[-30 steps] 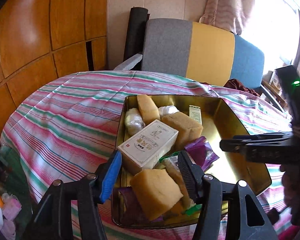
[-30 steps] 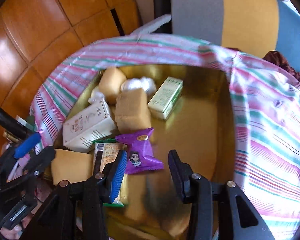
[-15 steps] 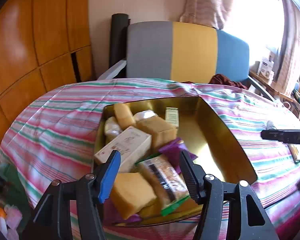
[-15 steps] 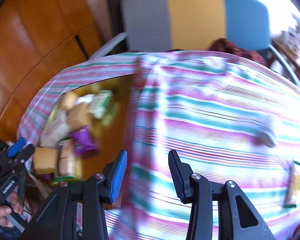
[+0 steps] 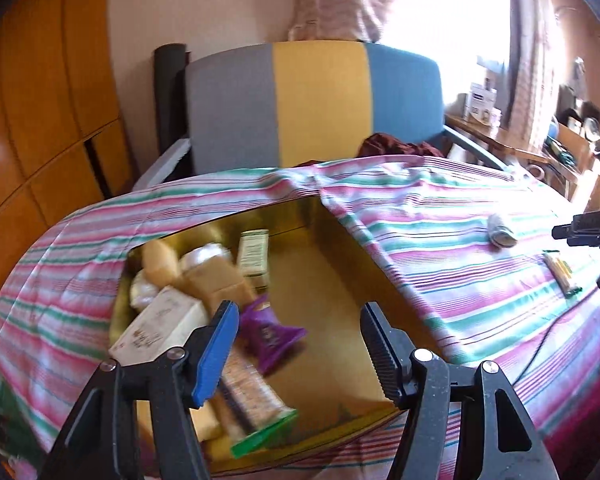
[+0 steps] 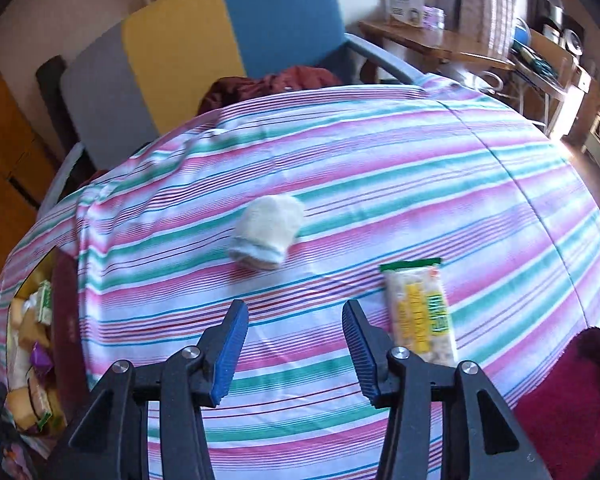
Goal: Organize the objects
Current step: 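Move the right tool to the yellow WEIDAN cracker bag and grasp it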
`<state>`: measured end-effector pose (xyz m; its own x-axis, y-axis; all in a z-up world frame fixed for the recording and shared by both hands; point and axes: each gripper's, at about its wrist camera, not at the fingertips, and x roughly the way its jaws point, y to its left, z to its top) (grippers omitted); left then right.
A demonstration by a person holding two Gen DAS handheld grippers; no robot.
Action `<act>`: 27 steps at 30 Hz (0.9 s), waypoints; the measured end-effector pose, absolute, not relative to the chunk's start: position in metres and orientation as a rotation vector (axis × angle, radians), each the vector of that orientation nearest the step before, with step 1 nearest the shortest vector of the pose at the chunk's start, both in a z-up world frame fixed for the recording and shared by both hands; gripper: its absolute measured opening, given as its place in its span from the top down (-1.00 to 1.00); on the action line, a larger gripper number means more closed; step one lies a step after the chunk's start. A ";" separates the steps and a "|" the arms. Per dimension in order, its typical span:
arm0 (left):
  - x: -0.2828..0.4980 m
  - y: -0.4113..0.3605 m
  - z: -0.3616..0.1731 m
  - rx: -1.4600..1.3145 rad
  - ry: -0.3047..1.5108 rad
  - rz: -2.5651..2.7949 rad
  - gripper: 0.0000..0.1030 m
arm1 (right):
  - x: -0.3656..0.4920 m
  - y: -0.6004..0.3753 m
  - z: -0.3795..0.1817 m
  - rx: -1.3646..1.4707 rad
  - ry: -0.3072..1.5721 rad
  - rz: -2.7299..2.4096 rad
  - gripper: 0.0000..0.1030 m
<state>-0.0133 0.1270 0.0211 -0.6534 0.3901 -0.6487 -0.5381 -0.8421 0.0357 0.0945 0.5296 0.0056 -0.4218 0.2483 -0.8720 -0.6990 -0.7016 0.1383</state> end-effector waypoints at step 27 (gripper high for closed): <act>-0.008 0.278 0.011 -0.934 0.393 2.135 -0.33 | 0.100 0.579 -0.070 -1.450 0.644 1.941 0.06</act>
<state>-0.0082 0.2784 0.0109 -0.4445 0.5218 -0.7281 -0.7470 -0.6645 -0.0202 0.0999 0.5793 -0.0705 -0.2011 0.1908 -0.9608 -0.7275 -0.6859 0.0161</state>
